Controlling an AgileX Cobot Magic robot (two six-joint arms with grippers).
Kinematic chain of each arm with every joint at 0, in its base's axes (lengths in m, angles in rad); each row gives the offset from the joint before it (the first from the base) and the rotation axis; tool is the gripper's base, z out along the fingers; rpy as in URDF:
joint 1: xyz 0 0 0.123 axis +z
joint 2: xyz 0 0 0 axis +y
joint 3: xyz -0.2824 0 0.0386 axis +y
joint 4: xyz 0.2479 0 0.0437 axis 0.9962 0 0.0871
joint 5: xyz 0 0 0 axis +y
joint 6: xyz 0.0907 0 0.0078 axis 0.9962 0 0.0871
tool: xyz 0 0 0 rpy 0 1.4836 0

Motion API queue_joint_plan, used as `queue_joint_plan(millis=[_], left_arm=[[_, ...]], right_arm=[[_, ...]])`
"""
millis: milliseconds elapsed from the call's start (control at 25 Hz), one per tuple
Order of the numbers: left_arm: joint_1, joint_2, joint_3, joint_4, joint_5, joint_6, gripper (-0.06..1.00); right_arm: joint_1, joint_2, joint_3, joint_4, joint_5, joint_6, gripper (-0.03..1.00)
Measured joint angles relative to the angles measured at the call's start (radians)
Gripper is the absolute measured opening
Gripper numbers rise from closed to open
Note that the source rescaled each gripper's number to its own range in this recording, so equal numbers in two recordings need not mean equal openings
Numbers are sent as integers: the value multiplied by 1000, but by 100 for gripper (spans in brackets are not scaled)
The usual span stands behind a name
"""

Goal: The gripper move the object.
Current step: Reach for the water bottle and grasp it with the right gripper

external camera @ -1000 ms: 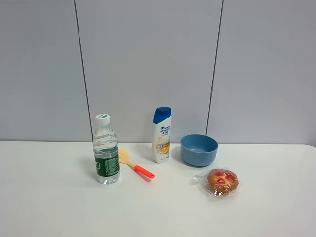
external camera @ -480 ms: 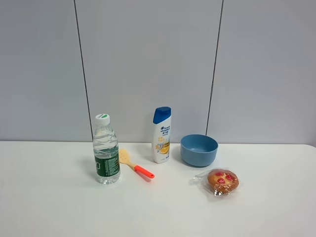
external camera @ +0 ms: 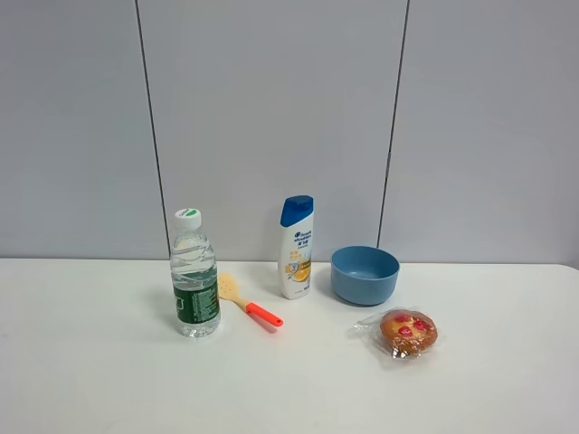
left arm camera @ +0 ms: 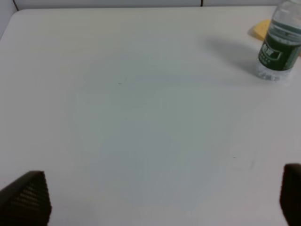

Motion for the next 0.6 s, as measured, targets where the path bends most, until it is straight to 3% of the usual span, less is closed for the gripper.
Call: queue_joint_plan(millis=[600], left_arm=[[0, 0, 0, 0, 0, 0, 100]], right_arm=[[0, 0, 0, 15, -1, -27, 92]])
